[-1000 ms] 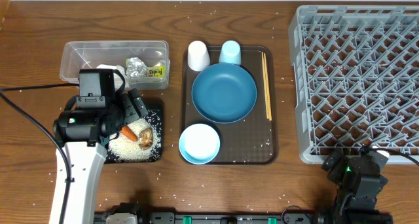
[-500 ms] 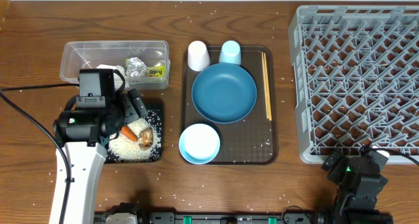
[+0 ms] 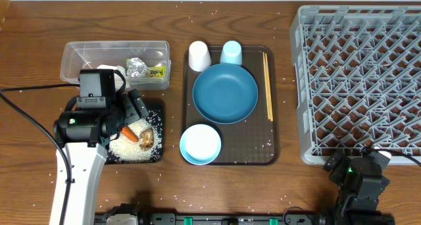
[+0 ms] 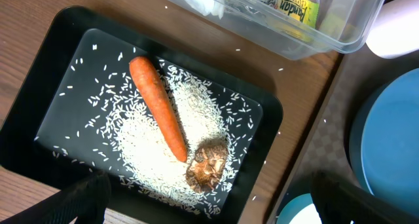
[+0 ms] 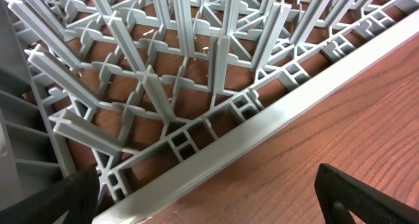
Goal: Sort waste into correct bins and load items into the dishwasher rack
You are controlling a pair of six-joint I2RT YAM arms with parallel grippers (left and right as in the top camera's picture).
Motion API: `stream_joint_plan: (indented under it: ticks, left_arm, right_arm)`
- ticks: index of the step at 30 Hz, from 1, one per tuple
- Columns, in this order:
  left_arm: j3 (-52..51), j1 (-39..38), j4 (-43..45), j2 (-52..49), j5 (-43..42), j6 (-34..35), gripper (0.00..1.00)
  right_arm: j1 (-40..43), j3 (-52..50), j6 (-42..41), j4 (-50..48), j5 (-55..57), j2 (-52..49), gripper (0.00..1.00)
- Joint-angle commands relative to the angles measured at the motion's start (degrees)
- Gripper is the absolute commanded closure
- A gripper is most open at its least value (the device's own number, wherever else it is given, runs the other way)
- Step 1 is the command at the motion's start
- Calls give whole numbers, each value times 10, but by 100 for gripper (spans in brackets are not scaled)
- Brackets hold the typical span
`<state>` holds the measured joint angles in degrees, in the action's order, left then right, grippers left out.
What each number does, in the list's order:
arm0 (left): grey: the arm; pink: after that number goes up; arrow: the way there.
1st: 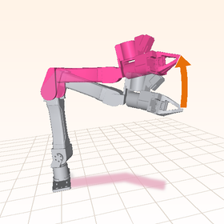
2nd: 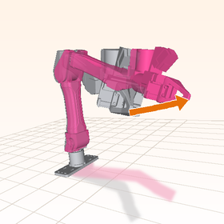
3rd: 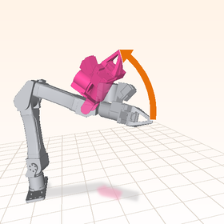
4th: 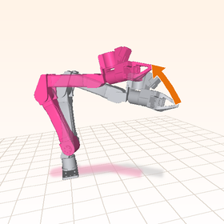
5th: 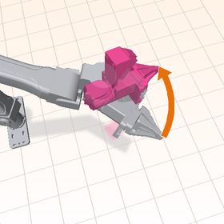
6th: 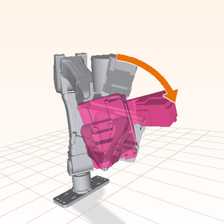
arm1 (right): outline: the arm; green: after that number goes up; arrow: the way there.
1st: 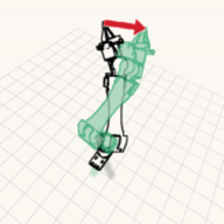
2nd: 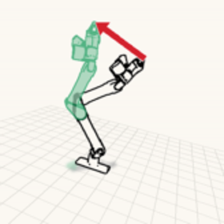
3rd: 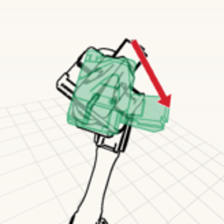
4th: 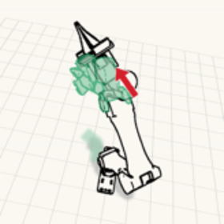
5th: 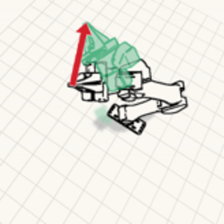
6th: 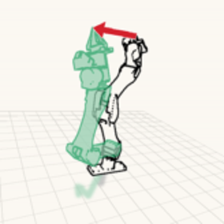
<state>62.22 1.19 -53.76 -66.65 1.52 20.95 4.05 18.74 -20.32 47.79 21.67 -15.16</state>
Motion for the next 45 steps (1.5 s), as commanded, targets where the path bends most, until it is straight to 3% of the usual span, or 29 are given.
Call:
stream_joint_plan:
  ticks: [1, 12, 23, 25, 29, 32, 36, 43, 45]
  left_arm:
    - [-1, 1, -2, -3, 7, -3, 2]
    - [-1, 1, -2, -3, 7, -3, 2]
    - [-1, 1, -2, -3, 7, -3, 2]
    - [-1, 1, -2, -3, 7, -3, 2]
    - [-1, 1, -2, -3, 7, -3, 2]
    - [-1, 1, -2, -3, 7, -3, 2]
    - [-1, 1, -2, -3, 7, -3, 2]
    - [-1, 1, -2, -3, 7, -3, 2]
    - [-1, 1, -2, -3, 7, -3, 2]
  right_arm:
    - [4, 6, 7, 0, 6, 1, 1]
    - [4, 6, 47, 1, 55, 1, 1]
    - [4, 6, 36, -24, 40, 1, 1]
    - [4, 6, -40, -65, -52, 1, 1]
    - [4, 6, -269, -123, -384, 1, 1]
    - [4, 6, -355, -122, -565, 1, 1]
    - [4, 6, -374, -158, -599, 1, 1]
    - [3, 11, -350, -416, -723, 1, 1]
    - [4, 22, -349, -434, -718, 1, 1]
